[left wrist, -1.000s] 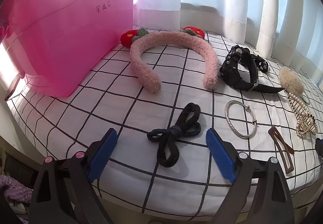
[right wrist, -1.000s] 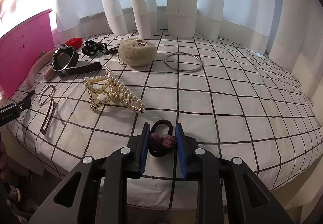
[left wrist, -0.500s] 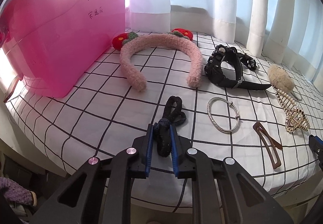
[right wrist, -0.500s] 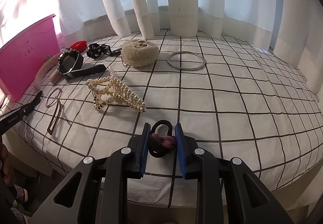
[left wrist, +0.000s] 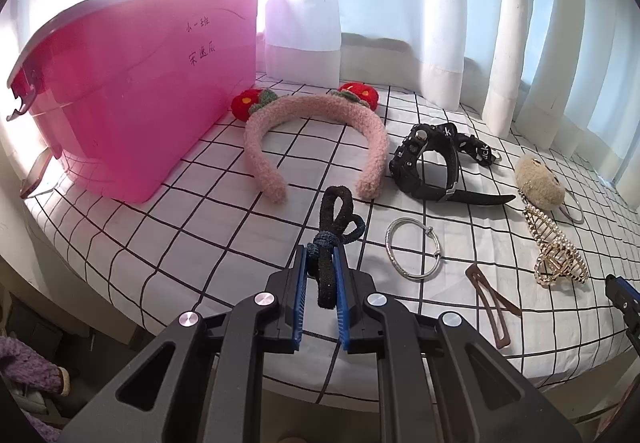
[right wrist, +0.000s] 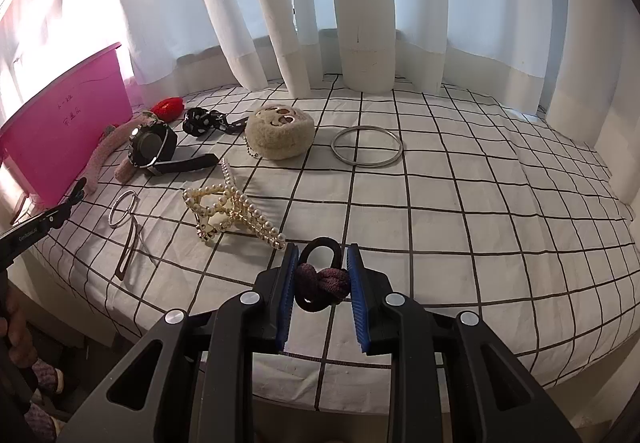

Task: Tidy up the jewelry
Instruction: 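Carry both held hair ties over the pink tub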

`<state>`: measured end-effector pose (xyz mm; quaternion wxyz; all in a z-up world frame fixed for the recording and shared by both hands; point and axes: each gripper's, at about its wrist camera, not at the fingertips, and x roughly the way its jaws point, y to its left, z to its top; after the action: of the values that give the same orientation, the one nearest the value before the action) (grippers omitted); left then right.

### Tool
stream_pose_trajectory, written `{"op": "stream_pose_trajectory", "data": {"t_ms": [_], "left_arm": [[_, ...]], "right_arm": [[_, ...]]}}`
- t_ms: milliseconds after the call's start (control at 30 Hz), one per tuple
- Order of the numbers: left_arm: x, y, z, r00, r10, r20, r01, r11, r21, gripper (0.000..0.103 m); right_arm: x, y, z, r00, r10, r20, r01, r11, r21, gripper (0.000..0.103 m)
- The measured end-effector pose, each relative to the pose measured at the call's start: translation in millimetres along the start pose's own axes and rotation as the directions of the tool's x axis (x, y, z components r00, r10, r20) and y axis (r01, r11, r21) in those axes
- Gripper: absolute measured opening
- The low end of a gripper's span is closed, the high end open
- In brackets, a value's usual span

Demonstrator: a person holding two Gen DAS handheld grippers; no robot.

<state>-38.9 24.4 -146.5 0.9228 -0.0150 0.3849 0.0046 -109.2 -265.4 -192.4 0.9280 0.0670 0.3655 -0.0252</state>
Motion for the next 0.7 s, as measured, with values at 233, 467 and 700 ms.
{"op": "stream_pose_trajectory", "data": {"t_ms": [233,467,700], "left_arm": [[-37.4,-10.0,24.3,0.999,0.018,0.026,-0.017,0.999,-0.027,0.013],[-90.7,-20.1,58.0,0.995,0.044,0.095,-0.039,0.998,-0.05,0.013],[-138.2,-7.9,80.9,0.983,0.095,0.159,-0.081,0.992,-0.097,0.013]], "right_arm": [[-28.1,-8.9,33.3,0.999,0.039,0.011,-0.039,0.999,-0.025,0.024],[-62.3,-2.9,81.1,0.988,0.142,0.052,-0.138,0.987,-0.082,0.024],[-81.4,37.6,130.4,0.957,0.277,0.09,-0.256,0.948,-0.191,0.024]]}}
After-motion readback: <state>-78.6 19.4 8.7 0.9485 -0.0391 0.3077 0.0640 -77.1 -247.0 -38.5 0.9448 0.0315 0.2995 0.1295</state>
